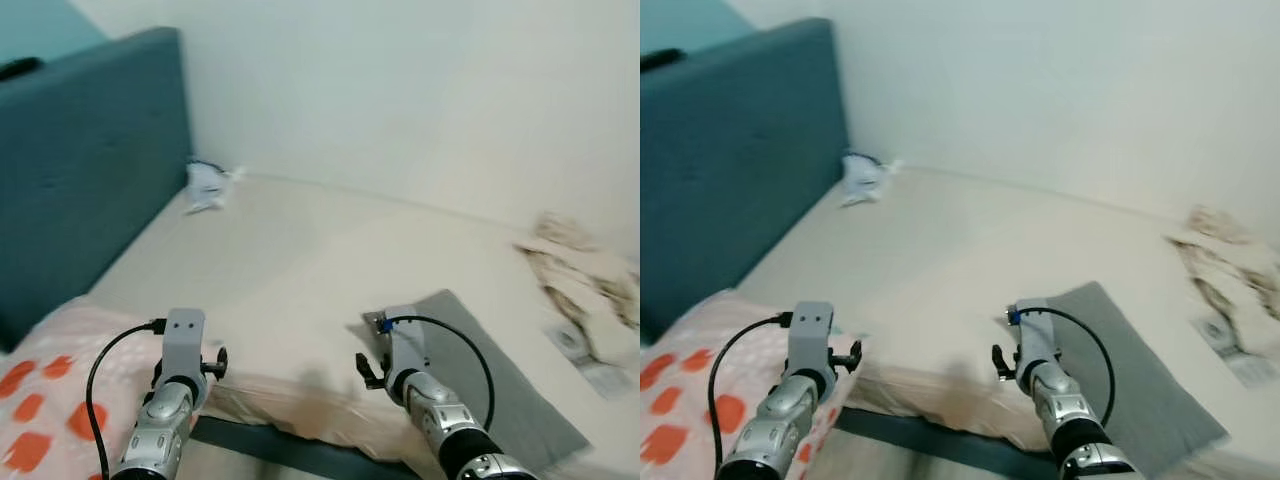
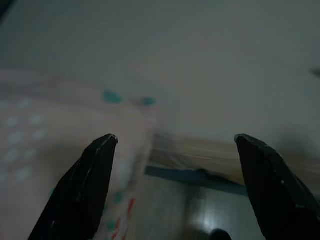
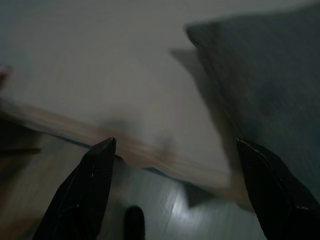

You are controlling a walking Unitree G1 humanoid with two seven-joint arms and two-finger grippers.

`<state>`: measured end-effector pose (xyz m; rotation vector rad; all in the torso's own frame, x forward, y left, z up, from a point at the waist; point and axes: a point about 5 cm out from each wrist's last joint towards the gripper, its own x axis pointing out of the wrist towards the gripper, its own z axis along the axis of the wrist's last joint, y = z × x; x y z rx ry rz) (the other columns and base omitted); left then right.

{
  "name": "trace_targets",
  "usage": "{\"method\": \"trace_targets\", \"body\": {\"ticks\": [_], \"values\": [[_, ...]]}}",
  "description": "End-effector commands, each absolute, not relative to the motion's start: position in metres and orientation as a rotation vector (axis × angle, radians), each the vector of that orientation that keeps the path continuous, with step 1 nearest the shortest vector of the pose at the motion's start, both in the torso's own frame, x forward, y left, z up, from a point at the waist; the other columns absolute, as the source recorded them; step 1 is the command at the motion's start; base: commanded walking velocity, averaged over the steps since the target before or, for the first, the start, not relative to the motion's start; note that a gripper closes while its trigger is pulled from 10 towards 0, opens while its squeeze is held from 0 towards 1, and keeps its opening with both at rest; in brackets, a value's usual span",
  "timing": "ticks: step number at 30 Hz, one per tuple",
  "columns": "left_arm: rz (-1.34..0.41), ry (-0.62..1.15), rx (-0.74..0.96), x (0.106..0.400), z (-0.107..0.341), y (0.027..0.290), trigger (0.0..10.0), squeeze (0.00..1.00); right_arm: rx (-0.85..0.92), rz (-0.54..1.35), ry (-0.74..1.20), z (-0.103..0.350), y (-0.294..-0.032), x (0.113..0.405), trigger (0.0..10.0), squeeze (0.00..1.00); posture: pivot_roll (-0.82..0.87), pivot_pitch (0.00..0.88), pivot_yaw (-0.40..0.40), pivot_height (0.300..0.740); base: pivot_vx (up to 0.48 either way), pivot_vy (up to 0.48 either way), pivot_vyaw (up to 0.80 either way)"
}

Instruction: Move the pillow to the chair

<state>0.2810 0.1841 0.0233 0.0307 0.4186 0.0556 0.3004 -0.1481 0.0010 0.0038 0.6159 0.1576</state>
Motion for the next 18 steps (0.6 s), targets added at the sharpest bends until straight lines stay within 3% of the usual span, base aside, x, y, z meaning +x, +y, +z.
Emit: {"method": "trace_targets", "body": {"ticks": [1, 18], "values": [[0.032, 0.435, 0.028, 0.2803, 0.0206, 0.1797, 10.0, 0.0, 0.011, 0.142, 0.625, 0.0007, -0.1519, 0.3003, 10.0, 0.0, -0.02, 0.026, -0.085, 0.74, 0.0, 0.0, -0.8], [0.04, 0.443, 0.019, 0.2797, 0.0196, 0.1786, 10.0, 0.0, 0.024, 0.136, 0.636, -0.0016, -0.1517, 0.2976, 10.0, 0.0, -0.02, 0.045, -0.082, 0.74, 0.0, 0.0, -0.8]]}}
